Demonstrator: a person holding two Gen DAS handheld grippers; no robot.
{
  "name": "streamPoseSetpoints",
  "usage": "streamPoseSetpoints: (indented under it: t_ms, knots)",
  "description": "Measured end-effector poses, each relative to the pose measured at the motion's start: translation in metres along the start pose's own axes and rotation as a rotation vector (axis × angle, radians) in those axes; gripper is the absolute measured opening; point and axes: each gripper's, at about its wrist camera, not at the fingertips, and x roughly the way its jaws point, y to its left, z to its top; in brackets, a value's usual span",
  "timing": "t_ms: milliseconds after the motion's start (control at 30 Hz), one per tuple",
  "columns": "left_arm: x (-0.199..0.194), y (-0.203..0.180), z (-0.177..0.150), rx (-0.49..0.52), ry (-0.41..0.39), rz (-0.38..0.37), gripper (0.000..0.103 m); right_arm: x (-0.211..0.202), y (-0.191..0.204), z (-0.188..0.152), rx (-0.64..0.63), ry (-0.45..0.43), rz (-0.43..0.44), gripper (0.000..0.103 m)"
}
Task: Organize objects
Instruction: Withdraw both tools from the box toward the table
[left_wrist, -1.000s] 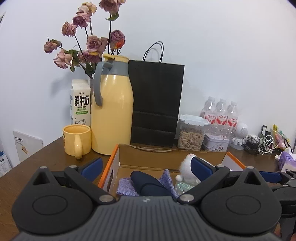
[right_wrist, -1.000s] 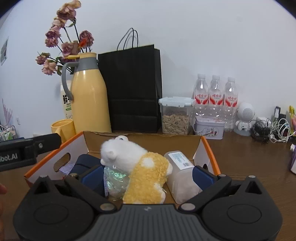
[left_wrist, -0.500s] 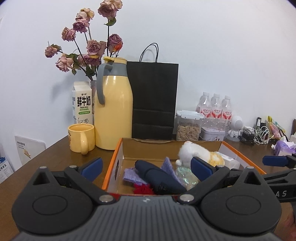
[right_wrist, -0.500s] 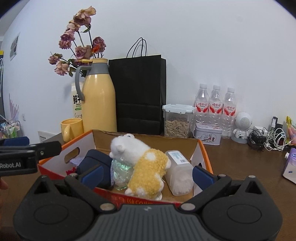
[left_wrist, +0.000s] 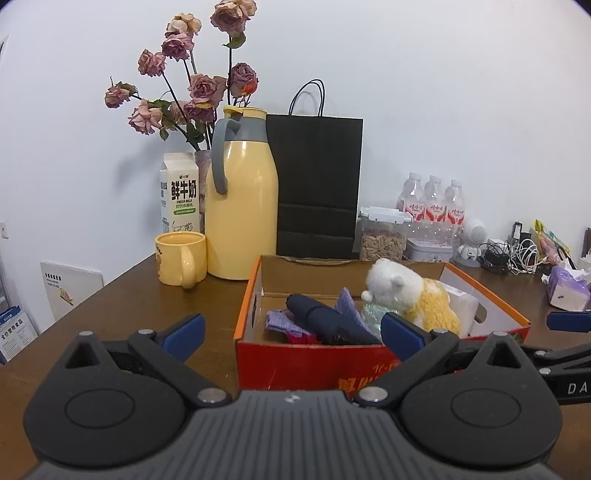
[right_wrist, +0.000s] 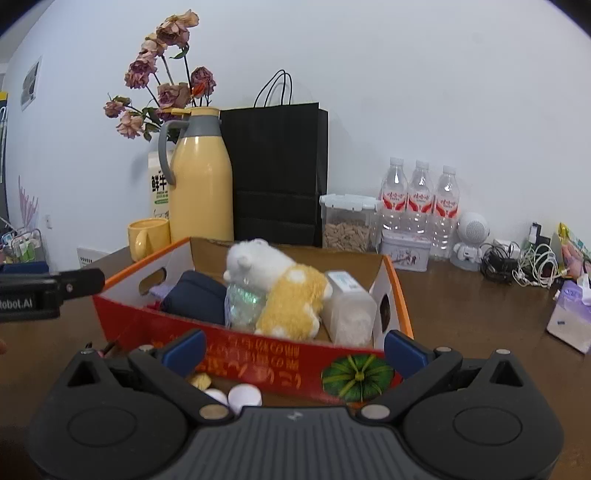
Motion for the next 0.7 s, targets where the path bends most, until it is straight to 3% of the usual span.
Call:
streamPoseSetpoints:
  t_ms: [700]
  knots:
    - [-0.053, 0.018, -0.014, 0.029, 0.041, 0.027, 0.103, -0.054, 0.015, -0.037, -0.008, 0.085, 0.032, 0.103]
